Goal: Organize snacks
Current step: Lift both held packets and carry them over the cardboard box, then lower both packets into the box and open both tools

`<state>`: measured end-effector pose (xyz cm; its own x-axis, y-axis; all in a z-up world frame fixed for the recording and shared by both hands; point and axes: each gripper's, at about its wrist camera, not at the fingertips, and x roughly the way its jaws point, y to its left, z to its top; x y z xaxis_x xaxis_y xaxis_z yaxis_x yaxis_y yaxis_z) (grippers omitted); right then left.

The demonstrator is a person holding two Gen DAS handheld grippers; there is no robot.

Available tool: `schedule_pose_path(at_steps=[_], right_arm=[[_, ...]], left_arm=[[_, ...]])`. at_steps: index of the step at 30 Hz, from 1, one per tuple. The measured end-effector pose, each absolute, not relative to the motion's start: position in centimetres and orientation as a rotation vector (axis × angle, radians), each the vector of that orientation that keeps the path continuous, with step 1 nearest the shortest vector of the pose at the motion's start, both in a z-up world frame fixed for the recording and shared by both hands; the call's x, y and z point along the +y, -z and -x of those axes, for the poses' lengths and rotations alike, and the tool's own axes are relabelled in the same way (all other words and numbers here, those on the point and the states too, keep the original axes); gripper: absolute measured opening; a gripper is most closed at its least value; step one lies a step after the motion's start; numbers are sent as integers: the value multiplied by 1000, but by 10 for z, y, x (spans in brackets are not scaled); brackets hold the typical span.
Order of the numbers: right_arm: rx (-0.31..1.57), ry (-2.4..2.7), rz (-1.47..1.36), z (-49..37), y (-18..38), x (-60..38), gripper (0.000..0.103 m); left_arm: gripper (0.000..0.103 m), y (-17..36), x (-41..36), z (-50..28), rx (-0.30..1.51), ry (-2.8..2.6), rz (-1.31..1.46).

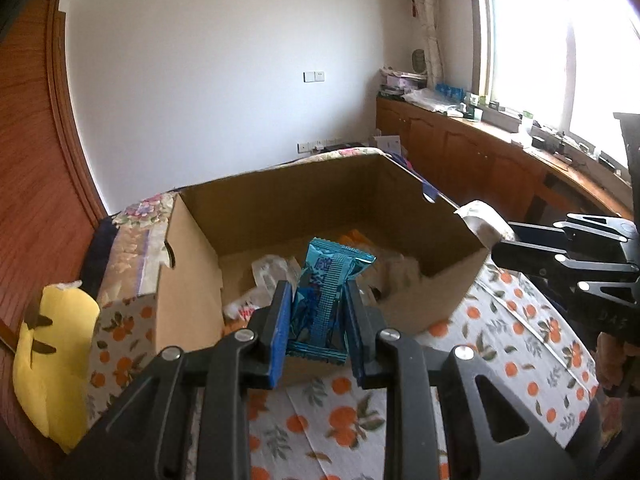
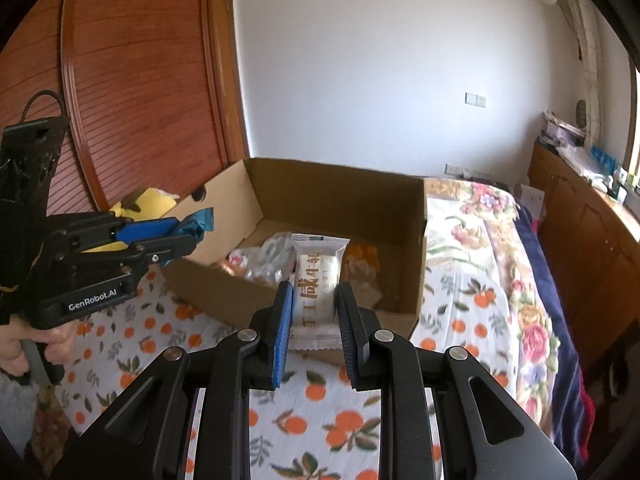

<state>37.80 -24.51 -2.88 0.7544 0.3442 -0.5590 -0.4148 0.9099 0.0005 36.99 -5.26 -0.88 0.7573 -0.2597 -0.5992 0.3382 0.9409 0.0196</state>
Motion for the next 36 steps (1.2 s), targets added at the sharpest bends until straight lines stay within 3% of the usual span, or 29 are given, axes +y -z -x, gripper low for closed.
schedule_pose_path(at_steps=[13, 31, 34, 35, 36], right_arm=[[612, -458, 152, -441, 48, -226, 21], [692, -486, 117, -463, 68, -220, 22], [689, -475, 118, -460, 66, -220, 24], [689, -472, 116, -458, 64, -220, 31], [689, -473, 109, -455, 61, -221, 32]], left_arm=[[25, 35, -43, -431, 695, 299, -96], [30, 50, -38, -433, 741, 292, -81], [32, 44, -36, -424, 729, 292, -79], [33, 42, -36, -421, 727, 291, -77], [34, 39, -35, -417, 723, 291, -75]])
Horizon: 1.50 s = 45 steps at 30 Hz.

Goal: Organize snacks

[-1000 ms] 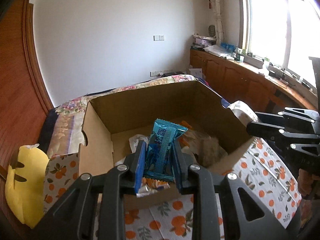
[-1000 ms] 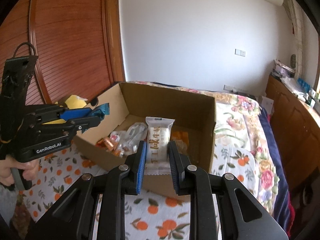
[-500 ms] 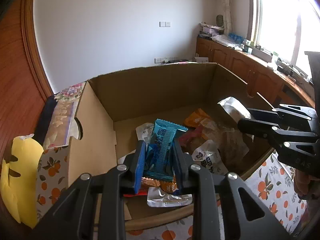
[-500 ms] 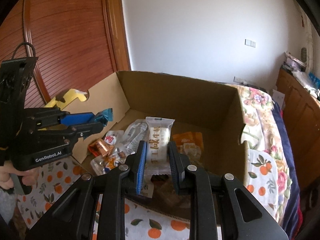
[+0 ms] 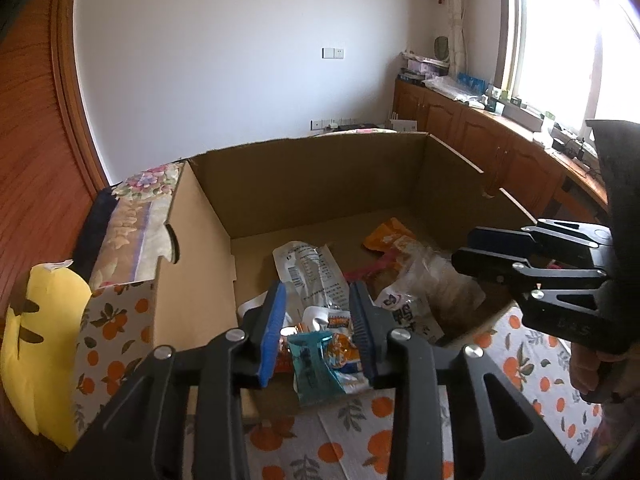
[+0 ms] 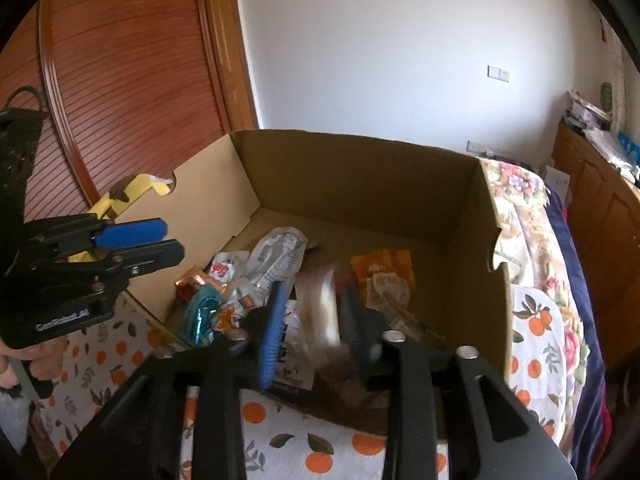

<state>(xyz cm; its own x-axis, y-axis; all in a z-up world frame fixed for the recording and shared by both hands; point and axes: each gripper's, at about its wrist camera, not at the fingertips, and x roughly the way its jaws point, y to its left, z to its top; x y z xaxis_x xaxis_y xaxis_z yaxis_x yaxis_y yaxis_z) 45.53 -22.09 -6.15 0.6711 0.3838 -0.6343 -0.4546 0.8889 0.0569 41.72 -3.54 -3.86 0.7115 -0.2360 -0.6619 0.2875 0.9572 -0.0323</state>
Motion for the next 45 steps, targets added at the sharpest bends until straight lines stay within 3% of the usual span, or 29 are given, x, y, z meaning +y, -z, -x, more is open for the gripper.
schedule_pose_path(at_steps=[7, 18, 35, 37, 40, 42, 45], right_arm=[[650, -464, 99, -426, 38, -224, 33], [551, -433, 85, -328, 1, -235, 43], [487, -392, 71, -206, -14, -249, 48], [483, -385, 67, -197, -15, -251, 53], [478, -367, 65, -183, -18, -256, 72], [467, -353, 73, -172, -20, -259, 83], [467, -343, 81, -161, -21, -263, 89]], left_arm=[[39, 11, -33, -380, 676, 278, -82], [47, -28, -32, -294, 591, 252, -88], [53, -43, -43, -185, 549, 266, -91], [57, -43, -43, -172, 548, 260, -93], [67, -44, -42, -155, 534, 238, -88], [68, -45, -40, -147, 526, 232, -79], [69, -49, -37, -134, 524, 224, -69]])
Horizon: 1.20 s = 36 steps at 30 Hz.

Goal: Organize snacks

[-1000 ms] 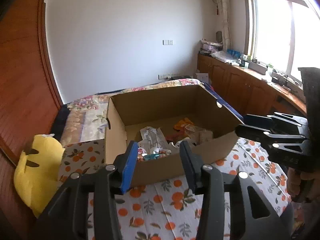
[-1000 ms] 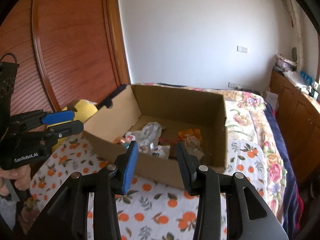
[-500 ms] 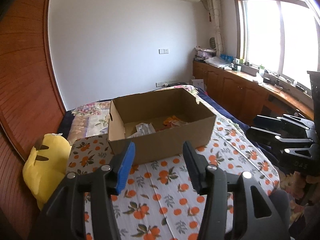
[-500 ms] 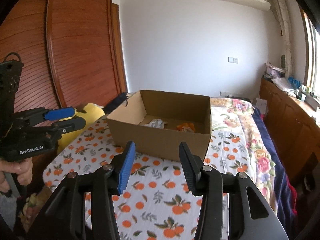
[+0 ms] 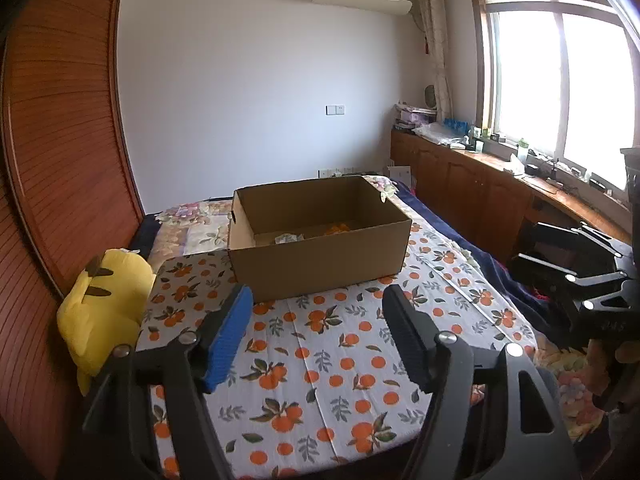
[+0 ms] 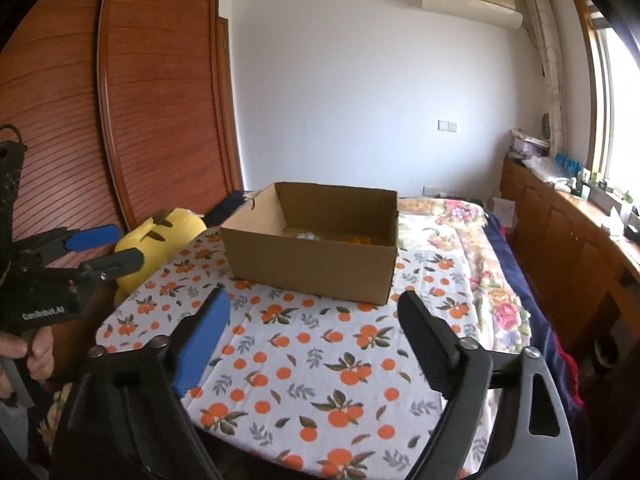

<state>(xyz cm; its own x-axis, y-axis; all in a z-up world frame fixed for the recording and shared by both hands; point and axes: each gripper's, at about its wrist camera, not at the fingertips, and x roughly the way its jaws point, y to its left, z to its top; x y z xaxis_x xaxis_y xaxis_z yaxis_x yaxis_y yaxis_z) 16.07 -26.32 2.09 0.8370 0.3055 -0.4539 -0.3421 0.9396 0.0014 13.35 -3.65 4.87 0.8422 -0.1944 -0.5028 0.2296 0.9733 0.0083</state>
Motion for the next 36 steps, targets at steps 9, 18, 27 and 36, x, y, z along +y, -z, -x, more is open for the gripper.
schedule_pose_path(at_steps=[9, 18, 27, 36], right_arm=[[439, -359, 48, -135, -21, -271, 103], [407, -303, 50, -114, -24, -270, 103], [387, -230, 56, -84, -19, -272, 103], [371, -176, 51, -59, 1, -276, 103]], left_arm=[[100, -58, -42, -97, 468, 197, -113], [103, -60, -42, -68, 421, 165, -95], [103, -45, -43, -46, 404, 76, -84], [103, -17, -49, -31, 406, 67, -86]])
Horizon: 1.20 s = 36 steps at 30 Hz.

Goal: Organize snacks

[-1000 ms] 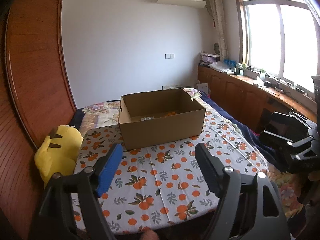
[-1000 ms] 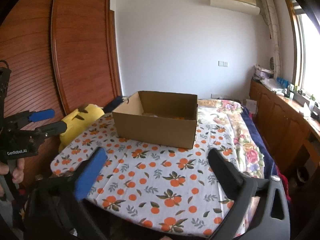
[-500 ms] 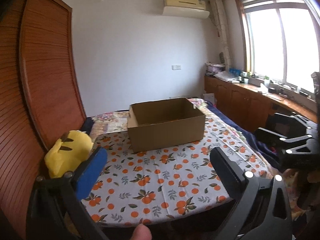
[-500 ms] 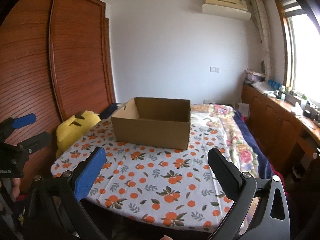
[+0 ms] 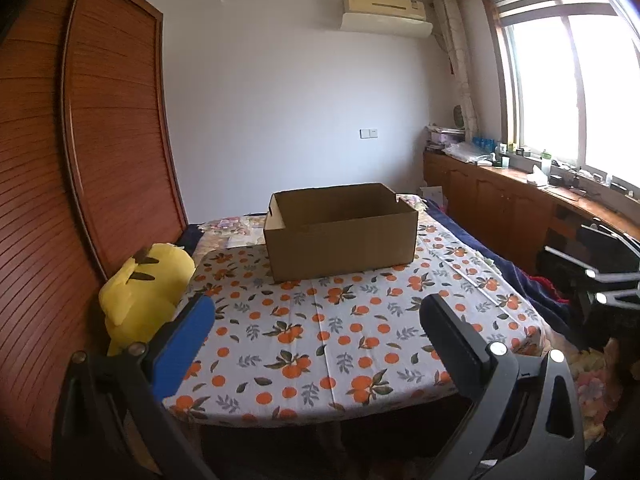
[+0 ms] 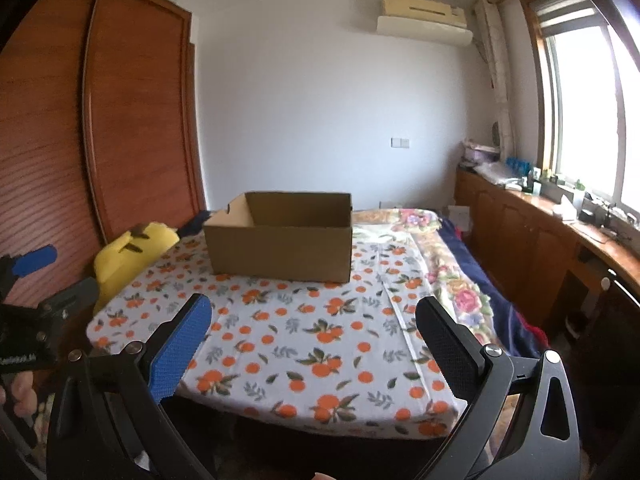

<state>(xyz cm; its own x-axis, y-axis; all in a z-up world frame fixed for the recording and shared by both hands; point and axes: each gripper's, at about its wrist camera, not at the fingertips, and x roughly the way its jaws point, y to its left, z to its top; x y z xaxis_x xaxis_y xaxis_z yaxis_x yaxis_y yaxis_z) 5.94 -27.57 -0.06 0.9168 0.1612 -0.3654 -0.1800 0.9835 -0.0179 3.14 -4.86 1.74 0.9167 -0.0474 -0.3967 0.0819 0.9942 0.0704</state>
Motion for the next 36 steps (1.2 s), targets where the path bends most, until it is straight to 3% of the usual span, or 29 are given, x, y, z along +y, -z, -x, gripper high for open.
schedule_pose_path(at_steps=[13, 36], right_arm=[[427, -148, 45, -54, 40, -277, 103], [414, -132, 37, -54, 35, -280, 103]], left_arm=[[103, -4, -36, -19, 392, 26, -52], [103, -1, -28, -19, 403, 6, -45]])
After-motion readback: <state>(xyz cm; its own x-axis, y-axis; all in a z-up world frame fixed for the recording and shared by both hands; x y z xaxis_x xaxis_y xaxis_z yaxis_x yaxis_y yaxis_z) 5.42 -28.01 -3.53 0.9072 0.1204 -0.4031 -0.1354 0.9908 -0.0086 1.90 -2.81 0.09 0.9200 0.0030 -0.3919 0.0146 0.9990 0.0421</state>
